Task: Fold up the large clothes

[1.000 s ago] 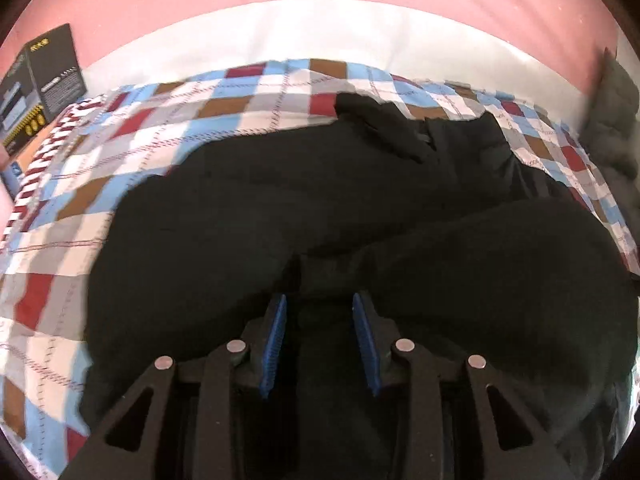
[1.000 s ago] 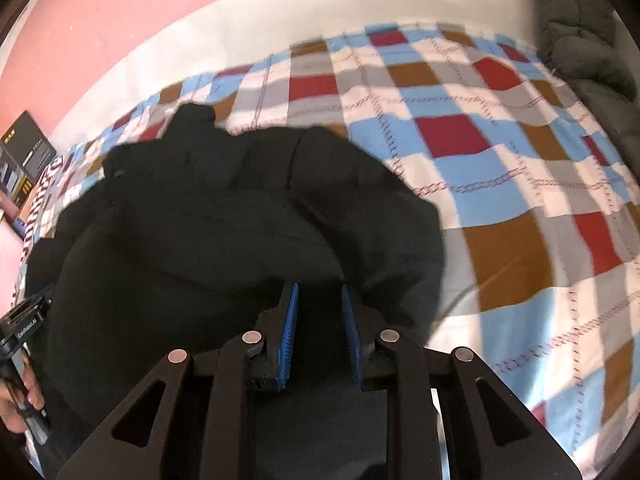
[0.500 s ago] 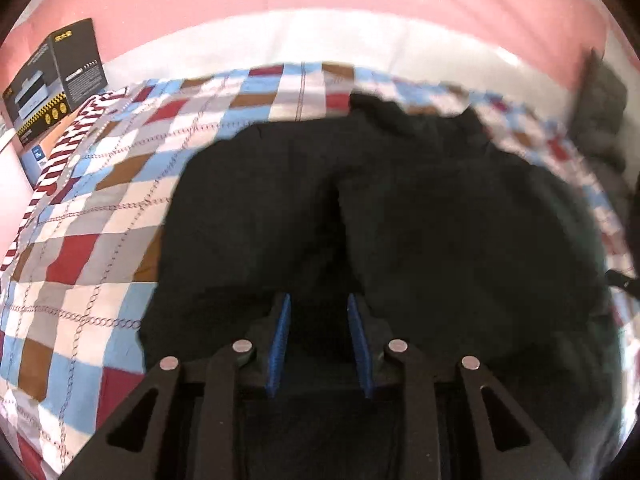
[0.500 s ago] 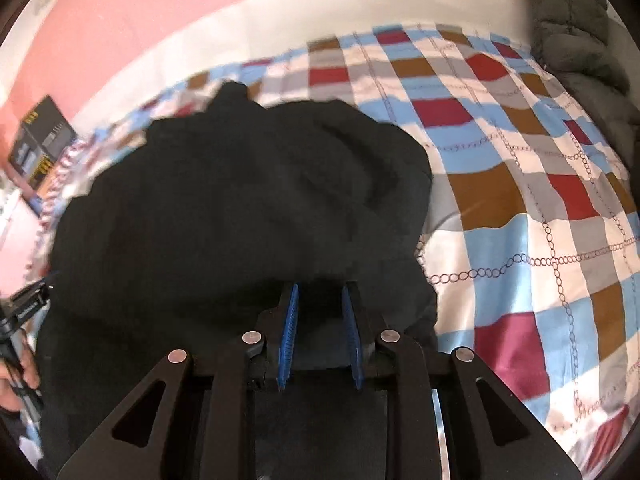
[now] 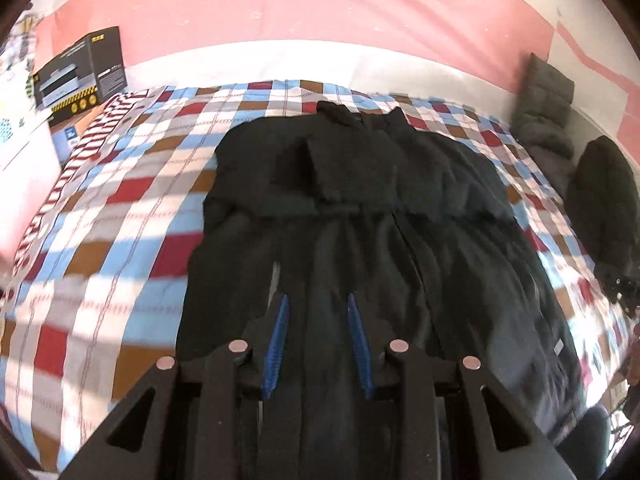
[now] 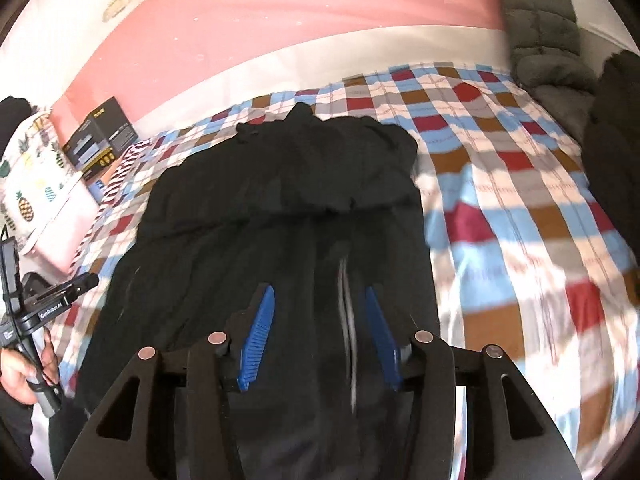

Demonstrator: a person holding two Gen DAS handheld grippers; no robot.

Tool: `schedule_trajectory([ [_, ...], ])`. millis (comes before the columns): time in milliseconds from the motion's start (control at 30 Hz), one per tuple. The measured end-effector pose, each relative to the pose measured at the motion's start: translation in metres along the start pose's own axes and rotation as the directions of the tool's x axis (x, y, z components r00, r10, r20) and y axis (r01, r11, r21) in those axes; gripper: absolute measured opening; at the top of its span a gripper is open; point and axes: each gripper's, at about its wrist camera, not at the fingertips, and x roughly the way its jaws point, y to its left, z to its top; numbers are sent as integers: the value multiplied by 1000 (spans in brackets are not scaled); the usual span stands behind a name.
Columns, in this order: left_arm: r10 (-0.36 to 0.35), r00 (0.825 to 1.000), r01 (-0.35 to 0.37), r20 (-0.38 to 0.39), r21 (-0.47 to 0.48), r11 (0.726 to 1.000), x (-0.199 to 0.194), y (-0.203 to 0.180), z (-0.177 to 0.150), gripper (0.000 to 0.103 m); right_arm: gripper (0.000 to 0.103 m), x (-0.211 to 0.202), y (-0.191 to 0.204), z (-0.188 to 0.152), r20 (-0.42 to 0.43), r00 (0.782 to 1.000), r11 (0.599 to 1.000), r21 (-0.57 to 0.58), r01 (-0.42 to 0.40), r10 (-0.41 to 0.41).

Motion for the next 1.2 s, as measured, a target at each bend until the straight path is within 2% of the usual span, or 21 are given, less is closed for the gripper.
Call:
schedule_trajectory([
  [233, -19, 1000, 19, -2, 2, 1000, -55, -7, -52, 35, 49, -44, 11, -51, 4, 1000, 998, 63, -20, 20],
  [433, -23, 1000, 23, -11, -11, 1000, -78, -7, -82, 35, 49, -59, 22, -82, -19, 1000, 998, 57, -18, 19],
  [600, 2, 999, -3, -36, -27, 1000, -85, -3, -98, 35, 50, -68, 25, -99, -31, 999, 999, 33, -20, 21],
  [667, 16, 999, -17, -33, -32, 999, -87, 0, -99, 35, 60, -70, 25, -104, -29, 999, 999, 32, -21, 22],
  [833, 32, 999, -33, -22, -40, 999, -89, 4, -102, 36, 62, -74, 22, -107, -18, 1000, 998, 54, -24, 25],
  [900, 38, 999, -39, -22, -53, 998, -89, 9, -101, 47, 63, -74, 18, -108, -22, 999, 998, 63, -25, 27],
  [967, 46, 999, -47, -20, -76, 996, -87, 16, -102, 53, 63, -71, 12, -109, -31, 999, 997, 73, -25, 28],
  [1033, 55, 998, -58, -27, -97, 994, -83, 26, -101, 56, 64, -68, 5, -111, -39, 999, 996, 81, -21, 24],
  [1133, 70, 996, -76, -50, -131, 988, -72, 45, -102, 59, 73, -60, -11, -112, -64, 998, 994, 112, -18, 26],
  [1200, 84, 994, -94, -72, -148, 985, -62, 57, -103, 60, 75, -54, -23, -113, -78, 997, 991, 132, -6, 17],
])
